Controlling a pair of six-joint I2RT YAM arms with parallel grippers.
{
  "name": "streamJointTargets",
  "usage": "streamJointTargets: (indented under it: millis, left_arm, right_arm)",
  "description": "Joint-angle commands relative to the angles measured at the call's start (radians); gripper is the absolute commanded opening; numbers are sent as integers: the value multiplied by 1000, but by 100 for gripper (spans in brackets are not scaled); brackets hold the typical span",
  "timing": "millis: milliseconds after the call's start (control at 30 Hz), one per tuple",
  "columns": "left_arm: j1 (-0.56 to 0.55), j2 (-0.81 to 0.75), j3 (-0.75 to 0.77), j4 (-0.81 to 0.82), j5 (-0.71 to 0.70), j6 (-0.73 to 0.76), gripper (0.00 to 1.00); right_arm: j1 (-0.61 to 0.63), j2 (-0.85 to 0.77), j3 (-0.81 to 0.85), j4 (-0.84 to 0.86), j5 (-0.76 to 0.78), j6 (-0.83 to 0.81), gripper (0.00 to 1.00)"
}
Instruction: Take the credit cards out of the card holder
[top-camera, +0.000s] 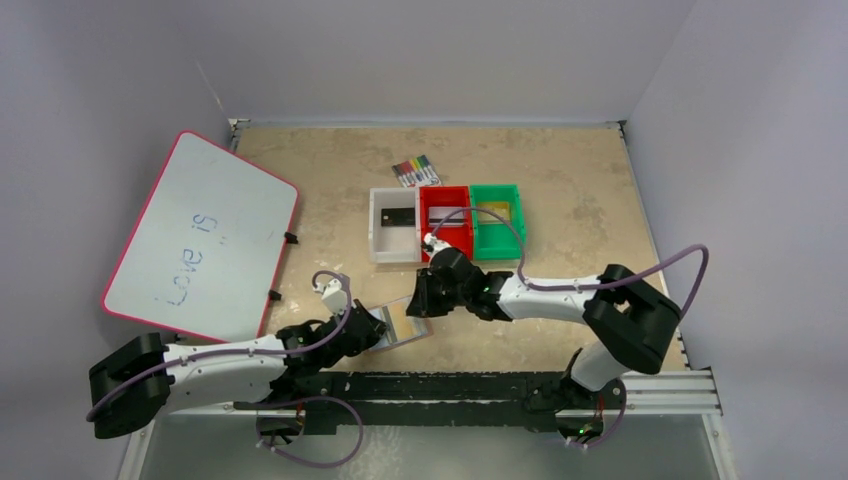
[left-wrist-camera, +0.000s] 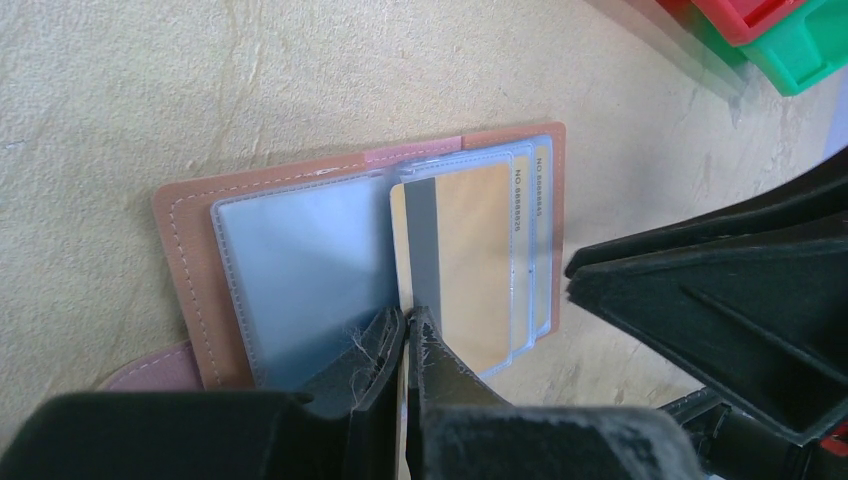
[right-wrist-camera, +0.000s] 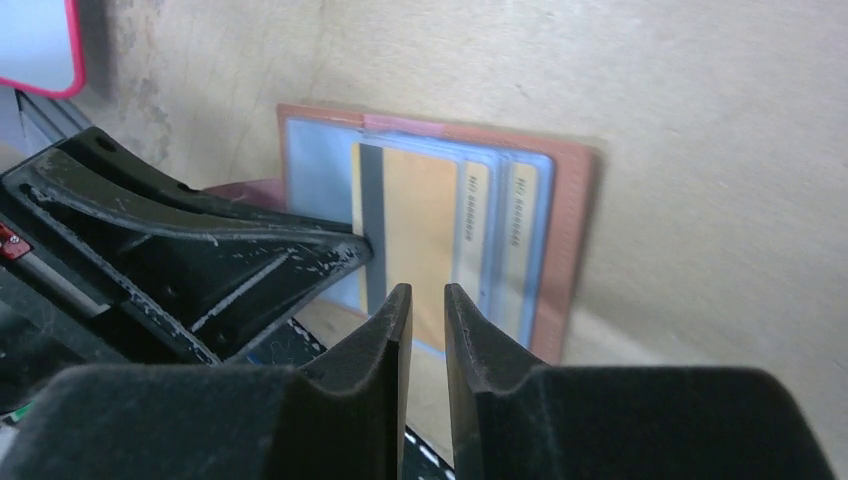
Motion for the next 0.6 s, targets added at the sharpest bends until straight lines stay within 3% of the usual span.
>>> streamJointTargets:
  millis: [0, 367, 567]
  left_arm:
    - [-2, 12, 14, -47, -22, 41, 0]
    - [-2, -17, 14, -79, -32, 43, 0]
    - [-2, -25, 21, -92, -37, 44, 11]
  right_arm:
    - [19, 87, 70, 60, -60, -25, 21]
    - [20, 153, 60, -34, 27, -11, 20]
    - [19, 161, 60, -71, 64, 9, 19]
